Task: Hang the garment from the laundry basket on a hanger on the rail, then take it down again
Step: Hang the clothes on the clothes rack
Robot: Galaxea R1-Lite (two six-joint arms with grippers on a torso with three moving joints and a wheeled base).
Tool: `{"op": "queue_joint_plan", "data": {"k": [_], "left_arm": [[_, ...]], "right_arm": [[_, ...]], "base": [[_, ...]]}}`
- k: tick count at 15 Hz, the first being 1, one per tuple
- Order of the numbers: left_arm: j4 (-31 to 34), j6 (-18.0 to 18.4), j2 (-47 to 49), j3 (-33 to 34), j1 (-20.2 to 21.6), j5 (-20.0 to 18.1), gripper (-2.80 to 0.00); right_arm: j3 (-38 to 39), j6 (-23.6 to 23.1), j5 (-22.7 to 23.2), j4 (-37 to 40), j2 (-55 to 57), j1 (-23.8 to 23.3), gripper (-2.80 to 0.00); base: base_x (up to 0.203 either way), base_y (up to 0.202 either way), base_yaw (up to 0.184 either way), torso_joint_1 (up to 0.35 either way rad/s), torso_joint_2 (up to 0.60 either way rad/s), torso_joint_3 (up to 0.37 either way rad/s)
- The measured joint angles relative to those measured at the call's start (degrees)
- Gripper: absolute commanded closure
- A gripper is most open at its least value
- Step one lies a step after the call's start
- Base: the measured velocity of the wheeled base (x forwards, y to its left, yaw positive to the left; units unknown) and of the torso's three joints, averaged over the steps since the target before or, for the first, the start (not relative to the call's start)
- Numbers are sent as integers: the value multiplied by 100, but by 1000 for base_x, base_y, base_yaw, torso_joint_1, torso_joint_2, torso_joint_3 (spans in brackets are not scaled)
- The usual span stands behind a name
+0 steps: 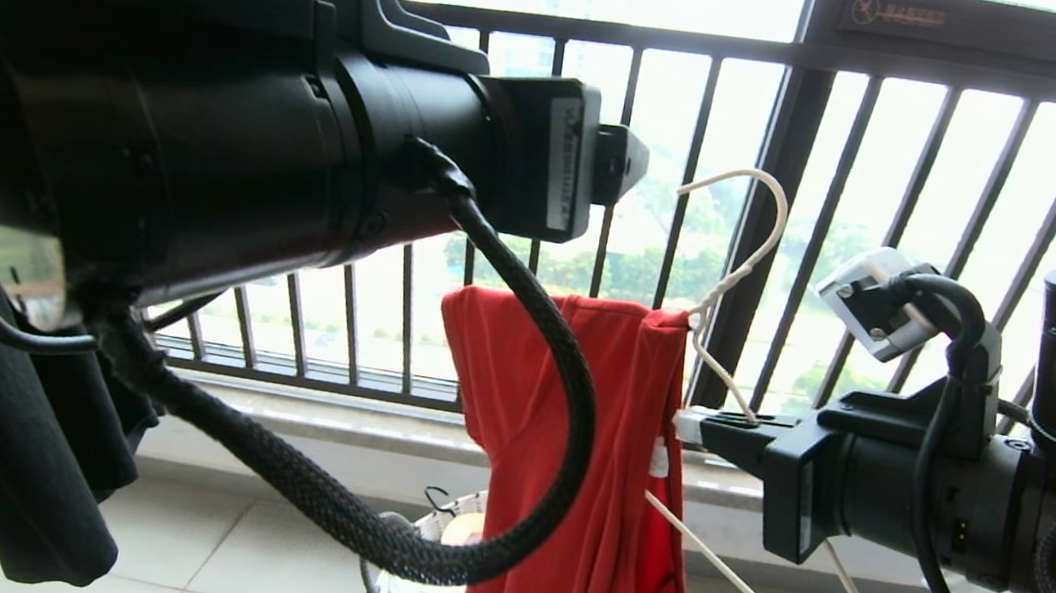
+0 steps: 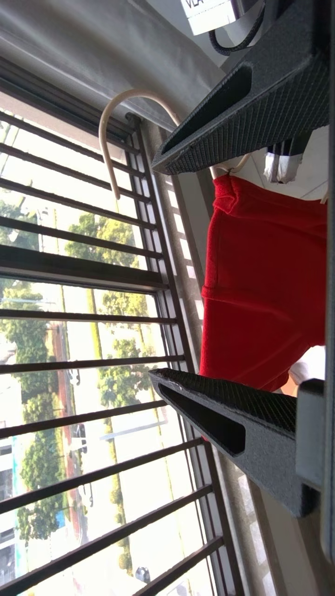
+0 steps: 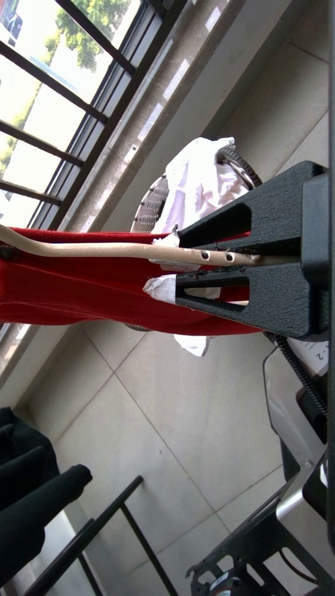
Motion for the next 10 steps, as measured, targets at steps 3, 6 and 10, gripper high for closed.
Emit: {"op": "queue_joint_plan", "data": {"k": [3,6,10], "left_arm": [[235,7,-133,-99,387,-406,0],[943,-1,-293,-193,939,-1324,0],[1691,-17,-450,-344,2232,-3415,0]], "right_arm": [[15,5,16,1,17,0,0],[46,9,44,30,2,10,0],[-135,-34,440,14,61,26,0]], "base": [[0,0,0,0,0,0],[0,0,0,0,0,0],[0,0,0,0,0,0]]}}
